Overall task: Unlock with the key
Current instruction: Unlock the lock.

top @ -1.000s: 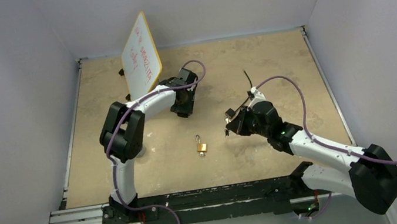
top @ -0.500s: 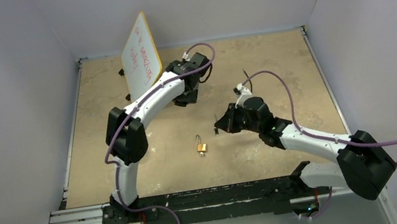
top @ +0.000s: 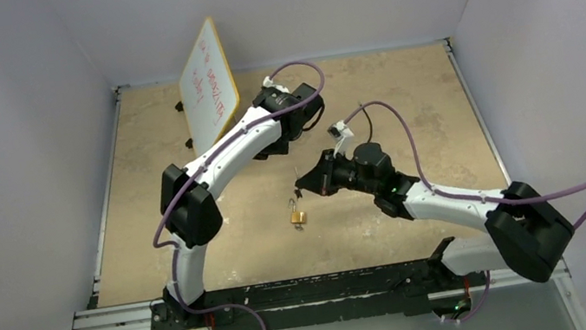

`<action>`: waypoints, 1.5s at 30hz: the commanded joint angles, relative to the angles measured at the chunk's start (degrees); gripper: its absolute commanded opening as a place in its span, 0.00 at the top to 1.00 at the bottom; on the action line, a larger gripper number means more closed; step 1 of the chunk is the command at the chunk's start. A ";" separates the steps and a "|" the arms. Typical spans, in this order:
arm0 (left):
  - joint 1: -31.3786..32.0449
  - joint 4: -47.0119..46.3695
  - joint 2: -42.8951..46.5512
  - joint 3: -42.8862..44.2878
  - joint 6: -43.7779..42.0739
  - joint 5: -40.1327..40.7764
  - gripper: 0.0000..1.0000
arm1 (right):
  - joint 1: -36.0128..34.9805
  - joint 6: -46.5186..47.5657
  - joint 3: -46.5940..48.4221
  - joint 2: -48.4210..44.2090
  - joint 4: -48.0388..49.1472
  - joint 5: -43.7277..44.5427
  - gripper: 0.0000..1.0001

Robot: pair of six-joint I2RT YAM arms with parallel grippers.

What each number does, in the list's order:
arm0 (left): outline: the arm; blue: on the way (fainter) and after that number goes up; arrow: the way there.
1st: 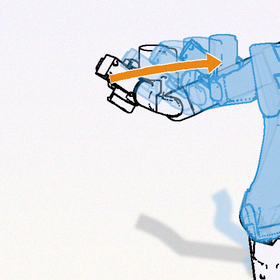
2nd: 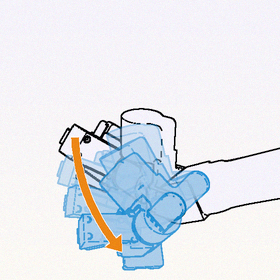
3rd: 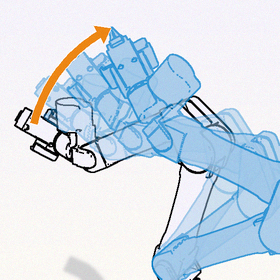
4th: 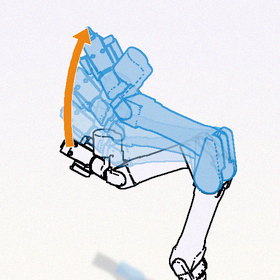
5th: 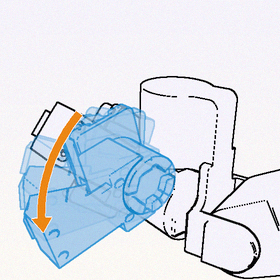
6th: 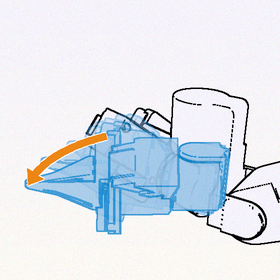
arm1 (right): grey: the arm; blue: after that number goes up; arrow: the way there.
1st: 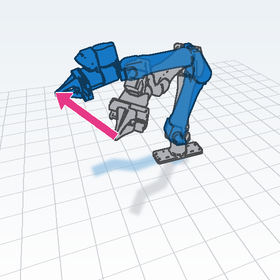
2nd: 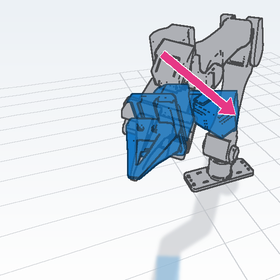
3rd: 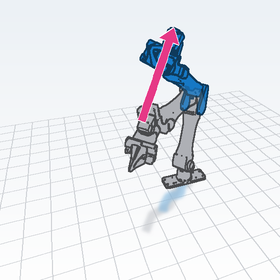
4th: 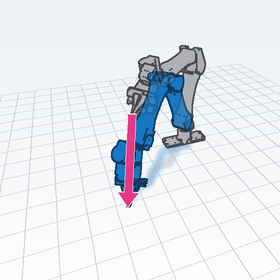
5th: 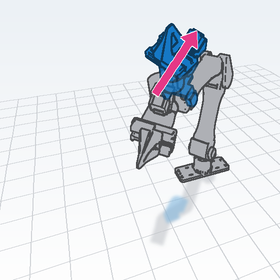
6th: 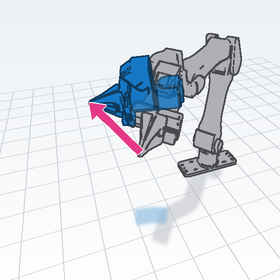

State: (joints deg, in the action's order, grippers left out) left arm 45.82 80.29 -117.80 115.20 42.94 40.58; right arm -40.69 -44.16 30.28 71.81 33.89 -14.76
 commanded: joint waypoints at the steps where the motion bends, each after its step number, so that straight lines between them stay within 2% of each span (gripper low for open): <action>1: -0.05 0.83 3.77 1.77 2.24 -1.28 1.00 | -1.64 -1.13 4.64 2.74 5.08 -4.26 1.00; 9: -0.95 -3.81 7.91 -1.08 1.00 -15.90 1.00 | -1.78 -13.28 4.53 5.95 12.54 -10.16 1.00; 12: -1.19 -3.27 8.94 -1.87 2.91 -18.31 1.00 | -1.78 -16.45 3.27 6.42 14.72 -11.39 1.00; 17: -1.44 -0.99 8.61 -2.29 6.64 -20.70 1.00 | -1.80 -19.10 3.23 8.15 17.04 -12.94 1.00; 28: -1.53 -2.02 9.42 -4.49 7.45 -22.38 1.00 | -1.82 -22.17 4.31 12.41 18.96 -14.41 1.00; 45: -2.89 -5.21 13.14 -8.15 6.73 -24.75 1.00 | -1.68 -21.92 6.64 13.91 13.53 -10.12 1.00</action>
State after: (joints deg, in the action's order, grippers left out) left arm 43.38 76.71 -108.40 107.13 49.06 16.21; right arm -42.37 -66.02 34.33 85.14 47.83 -26.41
